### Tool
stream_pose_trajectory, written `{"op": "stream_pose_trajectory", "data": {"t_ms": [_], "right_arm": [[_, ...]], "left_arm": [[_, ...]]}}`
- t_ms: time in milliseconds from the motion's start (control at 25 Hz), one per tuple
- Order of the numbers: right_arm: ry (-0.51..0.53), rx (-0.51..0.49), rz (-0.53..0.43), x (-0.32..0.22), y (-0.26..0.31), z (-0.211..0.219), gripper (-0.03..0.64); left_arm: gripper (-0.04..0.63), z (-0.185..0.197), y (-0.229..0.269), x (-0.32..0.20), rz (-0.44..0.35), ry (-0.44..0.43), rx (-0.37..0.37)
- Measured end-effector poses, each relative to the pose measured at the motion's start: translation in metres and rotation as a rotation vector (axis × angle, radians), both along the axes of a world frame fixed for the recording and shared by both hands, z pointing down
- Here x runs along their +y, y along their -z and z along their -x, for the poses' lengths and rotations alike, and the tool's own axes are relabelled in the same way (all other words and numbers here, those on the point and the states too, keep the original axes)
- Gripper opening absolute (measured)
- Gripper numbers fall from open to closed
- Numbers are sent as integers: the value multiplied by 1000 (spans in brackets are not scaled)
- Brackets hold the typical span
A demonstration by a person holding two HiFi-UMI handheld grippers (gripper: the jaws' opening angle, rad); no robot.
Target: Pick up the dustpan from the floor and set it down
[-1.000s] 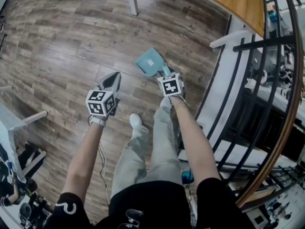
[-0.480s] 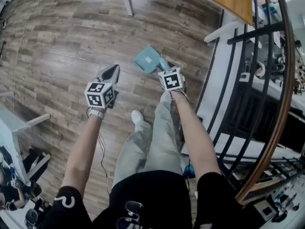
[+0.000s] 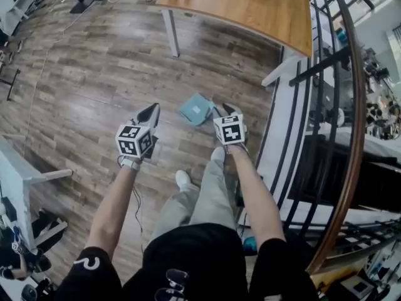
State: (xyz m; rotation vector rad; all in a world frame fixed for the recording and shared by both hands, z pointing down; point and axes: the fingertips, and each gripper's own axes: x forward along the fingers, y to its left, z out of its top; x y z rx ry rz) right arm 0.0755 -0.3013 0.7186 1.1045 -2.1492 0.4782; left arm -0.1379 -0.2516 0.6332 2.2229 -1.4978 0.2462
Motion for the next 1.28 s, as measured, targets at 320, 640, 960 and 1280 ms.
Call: {"op": "stream_pose_trajectory", "data": {"t_ms": [320,640,960,1280], "right_arm": [[58,-66,-160,35,122,12,-3],[99,-196,-287,65,226,29,-4],[161,-219,-380,90,285,37,-5],[166,-248,-360,97,287,42,-5]], "left_arm": [[-2,-7,86,38,-88,-43,-21],[-2,2,156,76,-171,-14,27],[-2,25,204,102,-242,28,44],[-2,30,213,105,-261,16,26]]}}
